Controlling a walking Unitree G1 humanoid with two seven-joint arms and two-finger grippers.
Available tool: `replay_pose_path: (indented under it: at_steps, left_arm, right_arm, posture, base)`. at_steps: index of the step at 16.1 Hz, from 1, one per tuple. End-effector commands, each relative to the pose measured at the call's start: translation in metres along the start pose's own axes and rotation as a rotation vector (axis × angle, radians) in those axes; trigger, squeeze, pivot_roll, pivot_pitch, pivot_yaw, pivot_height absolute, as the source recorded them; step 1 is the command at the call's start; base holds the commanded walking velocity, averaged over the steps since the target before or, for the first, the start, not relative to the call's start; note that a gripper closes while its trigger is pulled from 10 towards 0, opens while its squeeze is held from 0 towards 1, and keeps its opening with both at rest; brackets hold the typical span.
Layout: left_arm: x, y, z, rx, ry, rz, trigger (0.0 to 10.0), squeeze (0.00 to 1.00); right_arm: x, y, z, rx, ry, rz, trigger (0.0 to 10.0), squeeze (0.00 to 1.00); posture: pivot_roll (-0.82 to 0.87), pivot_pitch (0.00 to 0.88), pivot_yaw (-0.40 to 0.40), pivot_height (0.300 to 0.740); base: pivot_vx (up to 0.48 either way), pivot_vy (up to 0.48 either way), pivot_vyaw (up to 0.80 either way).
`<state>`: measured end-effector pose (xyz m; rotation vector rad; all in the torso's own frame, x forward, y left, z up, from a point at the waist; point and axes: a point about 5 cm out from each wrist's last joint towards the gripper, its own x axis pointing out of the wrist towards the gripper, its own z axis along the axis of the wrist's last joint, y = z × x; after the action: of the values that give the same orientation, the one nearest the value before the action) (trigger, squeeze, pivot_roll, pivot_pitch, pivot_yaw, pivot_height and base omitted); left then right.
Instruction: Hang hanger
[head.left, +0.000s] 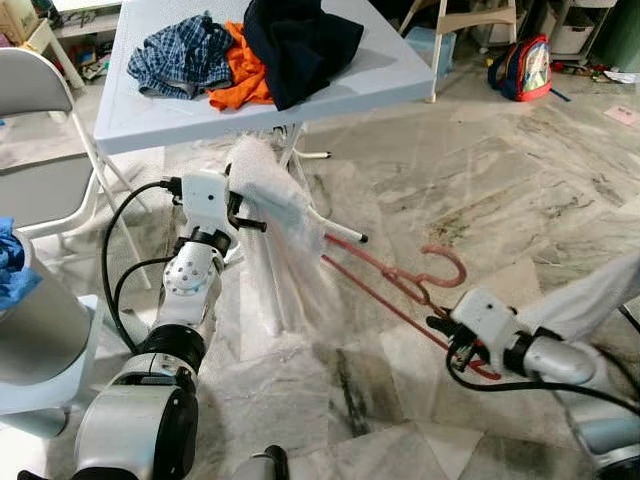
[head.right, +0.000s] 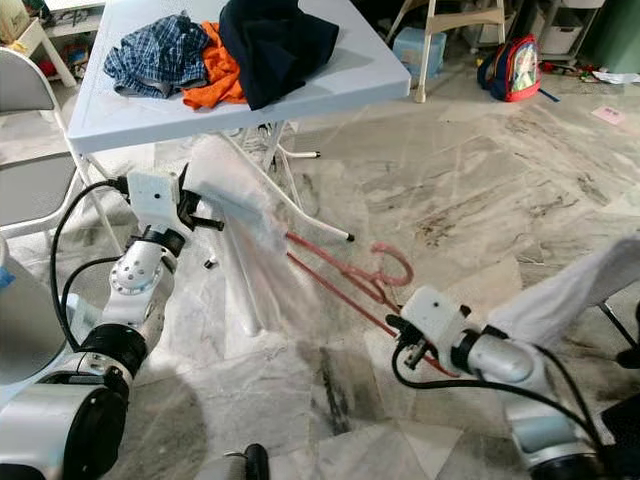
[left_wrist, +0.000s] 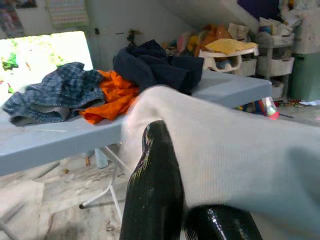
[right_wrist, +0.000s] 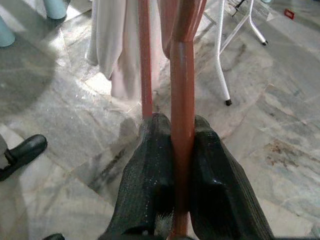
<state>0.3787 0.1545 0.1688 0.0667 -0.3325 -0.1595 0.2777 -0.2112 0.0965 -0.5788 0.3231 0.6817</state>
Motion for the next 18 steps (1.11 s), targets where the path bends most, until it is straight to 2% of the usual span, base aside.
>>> replay_pose_path:
  at_steps: [1, 4, 6, 7, 9, 11, 14, 16, 18]
  left_arm:
    - [-0.002, 0.011, 0.004, 0.031, -0.022, 0.041, 0.0, 0.00]
    - [-0.016, 0.034, -0.007, 0.093, 0.033, 0.138, 0.0, 0.00]
    - [-0.021, 0.035, -0.012, 0.080, 0.057, 0.126, 0.0, 0.00]
    - [-0.024, 0.023, -0.021, 0.040, 0.092, 0.056, 0.0, 0.00]
    - [-0.025, 0.013, -0.024, 0.031, 0.103, 0.023, 0.0, 0.00]
    - [-0.024, -0.008, -0.029, -0.005, 0.119, -0.053, 0.0, 0.00]
    - [-0.024, -0.032, -0.031, -0.037, 0.126, -0.167, 0.0, 0.00]
    - [-0.026, -0.041, -0.032, -0.026, 0.127, -0.221, 0.0, 0.00]
    - [-0.025, -0.041, -0.032, -0.013, 0.123, -0.225, 0.0, 0.00]
  right_arm:
    - [0.000, 0.008, -0.013, 0.004, 0.049, 0.008, 0.0, 0.00]
    - [-0.006, 0.015, -0.042, 0.028, 0.160, -0.005, 0.0, 0.00]
    - [-0.008, 0.026, -0.049, 0.022, 0.189, 0.060, 0.0, 0.00]
    - [-0.003, 0.037, -0.049, -0.020, 0.191, 0.110, 0.0, 0.00]
    - [0.005, 0.038, -0.044, -0.044, 0.175, 0.106, 0.0, 0.00]
    - [0.021, 0.047, -0.035, -0.105, 0.169, 0.135, 0.0, 0.00]
    - [0.036, 0.059, -0.032, -0.191, 0.199, 0.191, 0.0, 0.00]
    - [0.042, 0.063, -0.035, -0.228, 0.242, 0.212, 0.0, 0.00]
    - [0.042, 0.065, -0.041, -0.268, 0.286, 0.236, 0.0, 0.00]
  posture:
    - [-0.05, 0.154, 0.068, 0.740]
    - [-0.04, 0.149, 0.063, 0.740]
    - [-0.03, 0.144, 0.060, 0.740]
    - [-0.03, 0.140, 0.057, 0.740]
    - [-0.03, 0.138, 0.056, 0.740]
    - [-0.04, 0.136, 0.057, 0.740]
    - [-0.05, 0.135, 0.061, 0.740]
    - [-0.05, 0.140, 0.063, 0.740]
    - [-0.05, 0.141, 0.063, 0.740]
  base:
    - [0.000, 0.000, 0.00]
    - [0.000, 0.000, 0.00]
    - [0.000, 0.000, 0.00]
    - [0.000, 0.000, 0.00]
    - [0.000, 0.000, 0.00]
    - [0.000, 0.000, 0.00]
    - [0.000, 0.000, 0.00]
    - [0.000, 0.000, 0.00]
    - [0.000, 0.000, 0.00]
